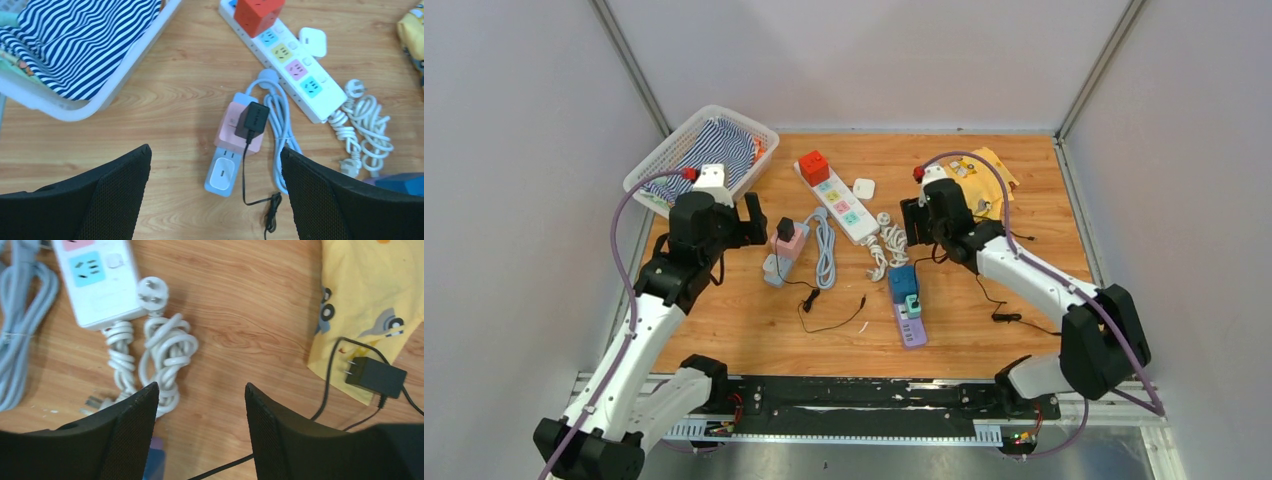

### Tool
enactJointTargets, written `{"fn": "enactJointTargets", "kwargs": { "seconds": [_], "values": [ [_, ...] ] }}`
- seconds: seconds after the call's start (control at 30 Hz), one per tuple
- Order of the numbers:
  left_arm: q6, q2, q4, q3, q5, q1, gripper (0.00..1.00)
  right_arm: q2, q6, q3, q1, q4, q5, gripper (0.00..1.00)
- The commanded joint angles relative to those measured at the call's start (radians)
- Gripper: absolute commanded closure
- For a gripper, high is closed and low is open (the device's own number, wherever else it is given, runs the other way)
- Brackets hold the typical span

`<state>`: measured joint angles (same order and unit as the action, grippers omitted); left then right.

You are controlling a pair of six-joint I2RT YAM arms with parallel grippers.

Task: Insert the plug
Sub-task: Pick up the plug from the center of the board.

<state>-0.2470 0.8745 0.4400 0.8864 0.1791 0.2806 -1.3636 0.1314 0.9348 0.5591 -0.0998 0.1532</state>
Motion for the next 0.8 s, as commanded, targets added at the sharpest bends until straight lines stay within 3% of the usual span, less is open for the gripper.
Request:
{"fn": "enactJointTargets", "kwargs": {
  "seconds": [0.0,0.17,0.43,0.77],
  "values": [
    [0.003,-0.025,0.002,-0.016,-0.129,-0.005,0.0,-0.05,-0.034,0.056,-0.107,-0.08,0.002,0.35],
    [-0.001,-0.066,0.022,-0.064,-0.172,-0.004,0.0,-0.09,-0.043,0.067,-0.308,-0.099,0.028,0.36],
    [0.021,-0.139,-0.018,-0.148,-0.181,-0.004,0.02,-0.149,-0.041,0.081,-0.575,-0.109,-0.177,0.36],
    [0.002,-0.159,-0.015,-0.157,-0.134,-0.004,0.0,-0.311,-0.195,0.193,-0.654,-0.213,-0.324,0.19]
  ]
}}
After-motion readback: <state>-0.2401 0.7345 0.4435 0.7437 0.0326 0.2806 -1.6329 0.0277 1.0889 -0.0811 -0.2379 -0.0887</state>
